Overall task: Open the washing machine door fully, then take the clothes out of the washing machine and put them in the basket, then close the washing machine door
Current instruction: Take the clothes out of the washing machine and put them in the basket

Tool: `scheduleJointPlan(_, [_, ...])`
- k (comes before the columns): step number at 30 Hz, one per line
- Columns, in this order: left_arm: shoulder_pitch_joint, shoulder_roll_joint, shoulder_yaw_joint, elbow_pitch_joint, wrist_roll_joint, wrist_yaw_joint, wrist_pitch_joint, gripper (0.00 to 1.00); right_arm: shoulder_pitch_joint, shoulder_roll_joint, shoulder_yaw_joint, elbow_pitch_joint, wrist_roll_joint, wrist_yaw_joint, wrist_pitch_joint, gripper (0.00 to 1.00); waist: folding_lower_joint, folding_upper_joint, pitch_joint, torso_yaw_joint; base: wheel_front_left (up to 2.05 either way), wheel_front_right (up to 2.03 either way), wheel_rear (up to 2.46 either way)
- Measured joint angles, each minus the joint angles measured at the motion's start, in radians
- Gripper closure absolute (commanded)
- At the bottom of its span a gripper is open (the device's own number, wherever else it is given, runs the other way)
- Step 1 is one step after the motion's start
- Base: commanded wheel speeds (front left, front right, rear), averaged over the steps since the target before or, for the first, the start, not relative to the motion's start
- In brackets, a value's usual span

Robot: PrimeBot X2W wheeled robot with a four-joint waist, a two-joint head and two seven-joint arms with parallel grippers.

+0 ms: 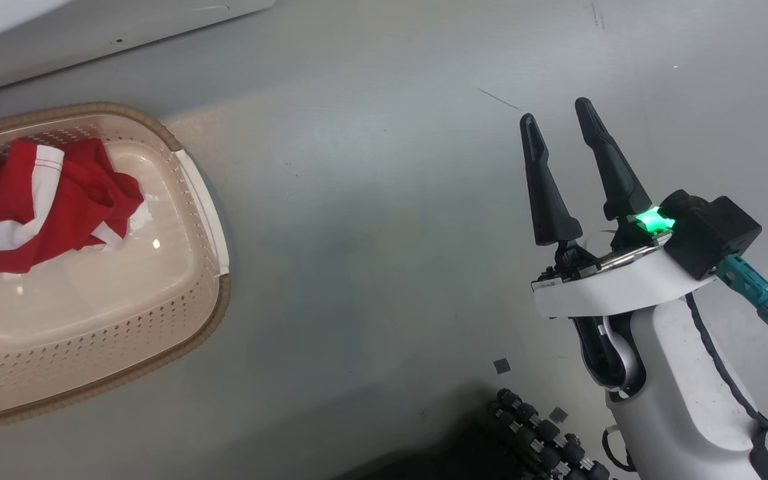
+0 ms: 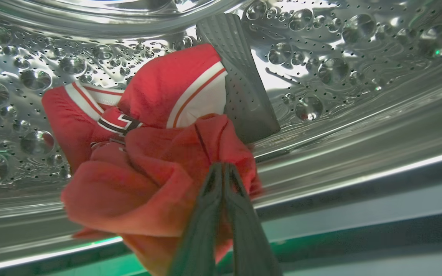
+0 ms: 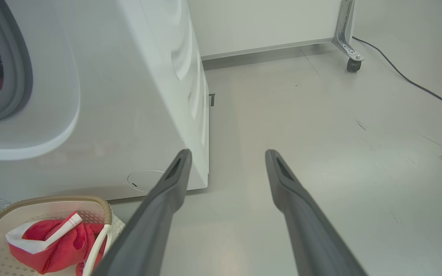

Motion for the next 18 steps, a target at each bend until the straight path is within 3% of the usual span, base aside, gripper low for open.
scheduleJointPlan(9, [-0.009,-0.005,-0.017,-0.002,0.004,0.001,0.007,1.0,-0.006,0.0,-0.002,0.007,0.0,-0.007,0.0,0.0,0.0,0.0,-0.002,0.008,0.0,0.0,0.0])
scheduleJointPlan(18, [-0.009,-0.045,-0.024,-0.039,0.003,0.001,-0.08,1.0,-0.01,0.0,-0.021,0.013,-0.021,-0.007,0.0,0.0,0.0,0.0,-0.011,0.039,0.0,0.0,0.0])
